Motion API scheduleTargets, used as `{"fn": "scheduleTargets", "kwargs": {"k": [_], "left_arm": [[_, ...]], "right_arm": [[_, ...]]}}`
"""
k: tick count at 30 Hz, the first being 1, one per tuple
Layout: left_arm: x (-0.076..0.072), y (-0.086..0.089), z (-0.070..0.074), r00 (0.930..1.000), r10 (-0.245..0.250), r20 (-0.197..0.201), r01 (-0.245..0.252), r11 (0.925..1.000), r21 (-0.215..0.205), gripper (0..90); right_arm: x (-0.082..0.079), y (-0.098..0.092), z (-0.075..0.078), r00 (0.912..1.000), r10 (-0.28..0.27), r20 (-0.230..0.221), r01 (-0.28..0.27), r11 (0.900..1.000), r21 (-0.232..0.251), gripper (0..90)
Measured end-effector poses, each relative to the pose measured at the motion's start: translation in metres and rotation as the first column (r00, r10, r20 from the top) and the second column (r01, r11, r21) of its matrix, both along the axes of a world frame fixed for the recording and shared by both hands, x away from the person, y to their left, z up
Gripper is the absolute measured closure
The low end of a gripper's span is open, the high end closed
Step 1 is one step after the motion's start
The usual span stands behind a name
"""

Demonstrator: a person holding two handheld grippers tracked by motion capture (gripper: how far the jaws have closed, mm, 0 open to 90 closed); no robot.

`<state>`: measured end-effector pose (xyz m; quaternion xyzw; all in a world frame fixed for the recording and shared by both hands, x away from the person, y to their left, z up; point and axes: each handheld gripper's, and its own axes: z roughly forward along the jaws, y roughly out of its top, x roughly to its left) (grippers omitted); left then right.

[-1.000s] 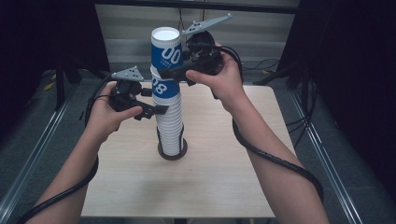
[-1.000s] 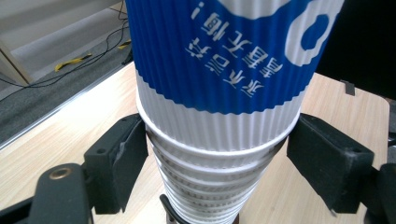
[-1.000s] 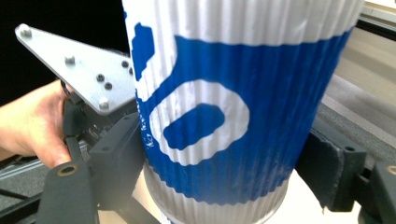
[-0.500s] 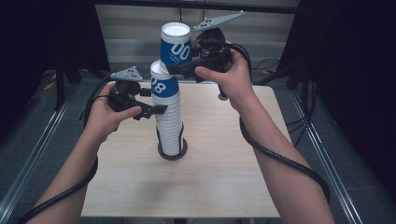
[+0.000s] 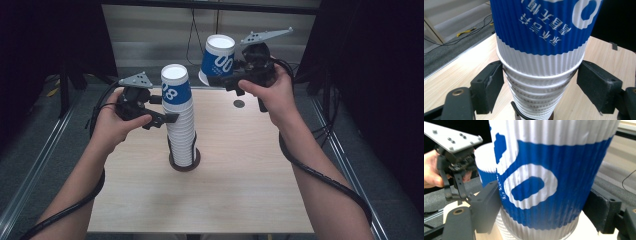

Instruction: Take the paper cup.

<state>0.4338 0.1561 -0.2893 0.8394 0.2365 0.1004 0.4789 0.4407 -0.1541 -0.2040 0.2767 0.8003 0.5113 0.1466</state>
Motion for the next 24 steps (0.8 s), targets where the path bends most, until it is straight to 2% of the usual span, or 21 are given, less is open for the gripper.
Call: {"fn": "scheduleTargets", "kwargs": {"k": [4, 11, 15, 21, 24], "left_arm": [[-0.002, 0.000, -0.002, 1.0000, 0.008, -0.001, -0.008, 1.0000, -0.004, 21.8], [-0.005, 0.003, -0.009, 0.9999, 0.012, 0.009, -0.012, 0.9994, 0.031, 19.7], [-0.010, 0.005, -0.013, 0.9998, 0.015, 0.011, -0.015, 0.9993, 0.034, 19.1], [-0.020, 0.007, -0.021, 0.9998, 0.006, 0.019, -0.008, 0.9975, 0.070, 18.7], [-0.023, 0.009, -0.027, 0.9999, 0.000, 0.014, -0.001, 0.9975, 0.070, 18.7]], "right_arm": [[0.000, -0.010, -0.012, 0.9998, -0.016, -0.006, 0.016, 1.000, -0.007, 20.5], [-0.003, -0.021, -0.031, 0.9995, -0.029, -0.014, 0.029, 0.999, -0.040, 20.6], [-0.004, -0.027, -0.043, 0.9992, -0.033, -0.021, 0.032, 0.998, -0.052, 20.5], [-0.006, -0.035, -0.060, 0.9988, -0.029, -0.039, 0.028, 0.999, -0.043, 20.7], [-0.008, -0.038, -0.065, 0.9987, -0.028, -0.043, 0.026, 0.999, -0.041, 20.7]]}}
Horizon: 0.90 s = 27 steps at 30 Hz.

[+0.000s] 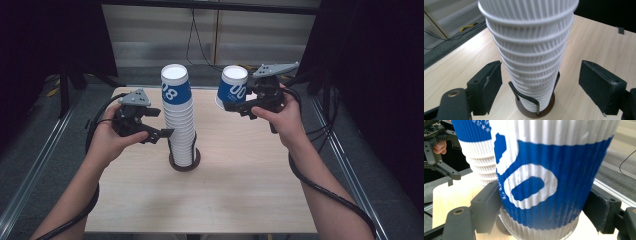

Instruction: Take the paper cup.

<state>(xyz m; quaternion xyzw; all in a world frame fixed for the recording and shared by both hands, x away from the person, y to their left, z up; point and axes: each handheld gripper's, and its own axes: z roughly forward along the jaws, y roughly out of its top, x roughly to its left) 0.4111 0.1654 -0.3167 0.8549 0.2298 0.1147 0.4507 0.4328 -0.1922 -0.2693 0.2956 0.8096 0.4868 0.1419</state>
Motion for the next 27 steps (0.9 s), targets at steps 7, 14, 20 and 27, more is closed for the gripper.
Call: {"fn": "scheduleTargets", "kwargs": {"k": [7, 14, 20, 27], "left_arm": [[-0.007, 0.004, -0.016, 0.9998, -0.006, -0.017, 0.006, 1.0000, -0.003, 18.6], [-0.018, 0.004, -0.030, 0.9996, -0.017, -0.024, 0.017, 0.9998, -0.014, 18.5], [-0.023, 0.001, -0.041, 0.9988, -0.030, -0.038, 0.029, 0.9994, -0.016, 18.5], [-0.027, -0.005, -0.054, 0.9973, -0.043, -0.059, 0.043, 0.9991, 0.005, 18.5]], "right_arm": [[-0.007, -0.003, -0.010, 0.9997, 0.025, 0.001, -0.025, 1.000, -0.002, 20.7], [-0.015, -0.004, -0.023, 0.9989, 0.046, -0.007, -0.046, 0.999, -0.006, 20.8], [-0.022, -0.008, -0.035, 0.9977, 0.066, -0.017, -0.066, 0.998, -0.006, 20.7], [-0.029, -0.015, -0.047, 0.9968, 0.074, -0.030, -0.075, 0.997, -0.021, 20.8]]}}
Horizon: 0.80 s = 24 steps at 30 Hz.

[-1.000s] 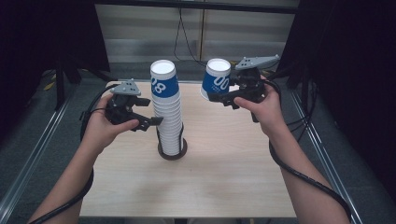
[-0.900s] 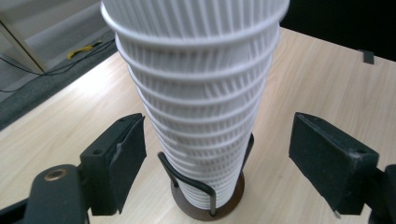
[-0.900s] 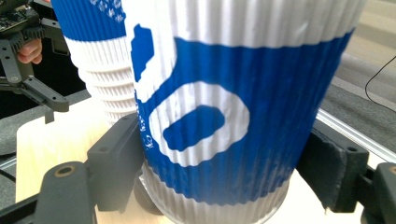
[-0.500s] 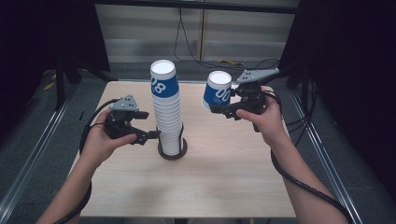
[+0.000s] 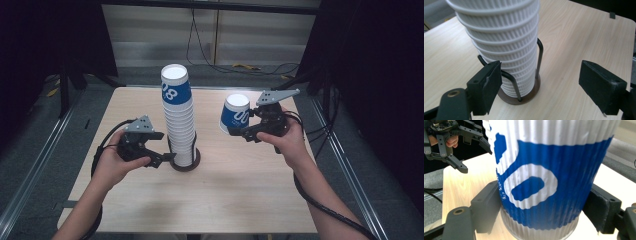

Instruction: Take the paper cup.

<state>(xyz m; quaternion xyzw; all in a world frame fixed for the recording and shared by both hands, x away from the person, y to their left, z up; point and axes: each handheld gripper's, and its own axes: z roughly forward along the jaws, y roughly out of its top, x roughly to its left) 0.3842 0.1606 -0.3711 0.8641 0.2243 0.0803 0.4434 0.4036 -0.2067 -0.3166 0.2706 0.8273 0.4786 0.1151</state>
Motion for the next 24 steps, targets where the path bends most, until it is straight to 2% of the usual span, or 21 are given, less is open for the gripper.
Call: {"fn": "scheduleTargets", "kwargs": {"k": [11, 14, 17, 18, 22, 24], "left_arm": [[-0.008, -0.012, -0.020, 0.9989, -0.040, -0.026, 0.040, 0.9992, 0.008, 18.6], [-0.010, -0.014, -0.024, 0.9986, -0.044, -0.031, 0.044, 0.9990, 0.002, 18.5], [-0.012, -0.016, -0.028, 0.9982, -0.049, -0.035, 0.050, 0.9986, 0.020, 18.5], [-0.013, -0.017, -0.030, 0.9981, -0.050, -0.036, 0.050, 0.9987, 0.010, 18.5], [-0.016, -0.020, -0.036, 0.9973, -0.057, -0.046, 0.058, 0.9979, 0.028, 18.5], [-0.017, -0.021, -0.039, 0.9972, -0.059, -0.044, 0.060, 0.9979, 0.022, 18.6]], "right_arm": [[-0.010, -0.010, -0.023, 0.9997, 0.008, -0.023, -0.009, 0.999, -0.034, 20.8], [-0.012, -0.012, -0.028, 0.9995, 0.015, -0.029, -0.017, 0.999, -0.046, 20.9], [-0.014, -0.013, -0.033, 0.9991, 0.022, -0.036, -0.024, 0.998, -0.058, 20.9], [-0.015, -0.013, -0.034, 0.9990, 0.023, -0.038, -0.025, 0.998, -0.060, 20.9], [-0.016, -0.013, -0.040, 0.9982, 0.035, -0.050, -0.038, 0.996, -0.075, 20.9], [-0.017, -0.012, -0.044, 0.9979, 0.041, -0.051, -0.046, 0.995, -0.090, 20.9]]}}
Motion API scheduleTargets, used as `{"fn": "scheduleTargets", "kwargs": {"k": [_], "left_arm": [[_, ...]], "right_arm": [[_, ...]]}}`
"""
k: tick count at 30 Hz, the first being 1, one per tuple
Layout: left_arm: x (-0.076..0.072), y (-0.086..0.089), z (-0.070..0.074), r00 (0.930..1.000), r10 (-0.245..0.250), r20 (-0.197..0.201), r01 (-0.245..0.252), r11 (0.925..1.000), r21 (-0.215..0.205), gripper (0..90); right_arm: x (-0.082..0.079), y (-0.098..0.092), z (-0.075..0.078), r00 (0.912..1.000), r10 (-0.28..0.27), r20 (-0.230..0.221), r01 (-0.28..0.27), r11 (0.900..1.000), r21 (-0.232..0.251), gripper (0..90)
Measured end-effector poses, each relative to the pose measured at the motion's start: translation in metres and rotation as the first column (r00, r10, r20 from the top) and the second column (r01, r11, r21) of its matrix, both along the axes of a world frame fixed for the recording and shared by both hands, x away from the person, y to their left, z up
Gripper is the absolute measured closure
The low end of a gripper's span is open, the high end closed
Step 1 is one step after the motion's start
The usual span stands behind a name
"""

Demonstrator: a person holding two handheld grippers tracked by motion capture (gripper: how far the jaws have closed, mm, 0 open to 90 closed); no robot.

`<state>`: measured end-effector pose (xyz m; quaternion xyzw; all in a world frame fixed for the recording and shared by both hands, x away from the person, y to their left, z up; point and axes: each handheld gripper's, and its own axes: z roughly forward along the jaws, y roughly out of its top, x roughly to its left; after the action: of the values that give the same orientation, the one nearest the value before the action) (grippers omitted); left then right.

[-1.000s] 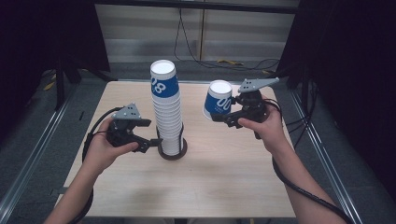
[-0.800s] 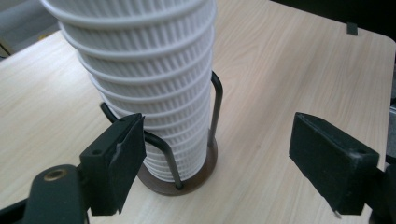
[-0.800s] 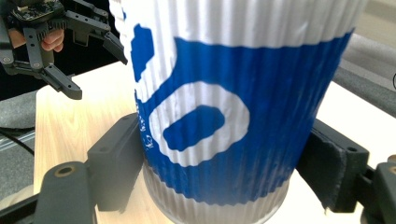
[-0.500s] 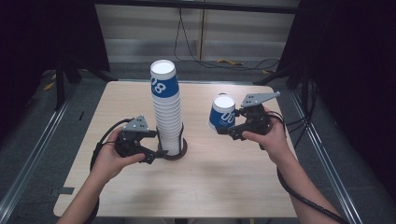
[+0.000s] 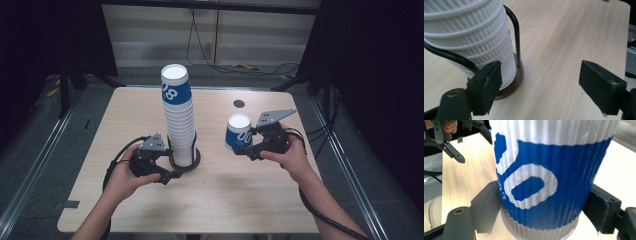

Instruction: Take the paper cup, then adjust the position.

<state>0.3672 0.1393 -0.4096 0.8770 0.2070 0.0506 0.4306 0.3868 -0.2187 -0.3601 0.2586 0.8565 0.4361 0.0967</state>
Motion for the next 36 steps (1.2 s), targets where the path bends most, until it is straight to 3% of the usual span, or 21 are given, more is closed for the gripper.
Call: {"fn": "scheduleTargets", "kwargs": {"k": [11, 24, 36], "left_arm": [[-0.002, -0.012, -0.007, 0.9994, -0.034, -0.009, 0.034, 0.9990, 0.028, 18.5], [-0.005, -0.031, -0.013, 0.9967, -0.080, -0.018, 0.081, 0.9928, 0.088, 18.6], [-0.006, -0.042, -0.021, 0.9943, -0.101, -0.034, 0.104, 0.9891, 0.104, 18.6]], "right_arm": [[-0.005, 0.003, -0.011, 0.9990, 0.040, -0.022, -0.042, 0.993, -0.110, 20.9], [-0.009, 0.006, -0.022, 0.9948, 0.088, -0.052, -0.098, 0.967, -0.233, 21.0], [-0.012, 0.007, -0.033, 0.9887, 0.126, -0.081, -0.144, 0.946, -0.289, 21.1]]}}
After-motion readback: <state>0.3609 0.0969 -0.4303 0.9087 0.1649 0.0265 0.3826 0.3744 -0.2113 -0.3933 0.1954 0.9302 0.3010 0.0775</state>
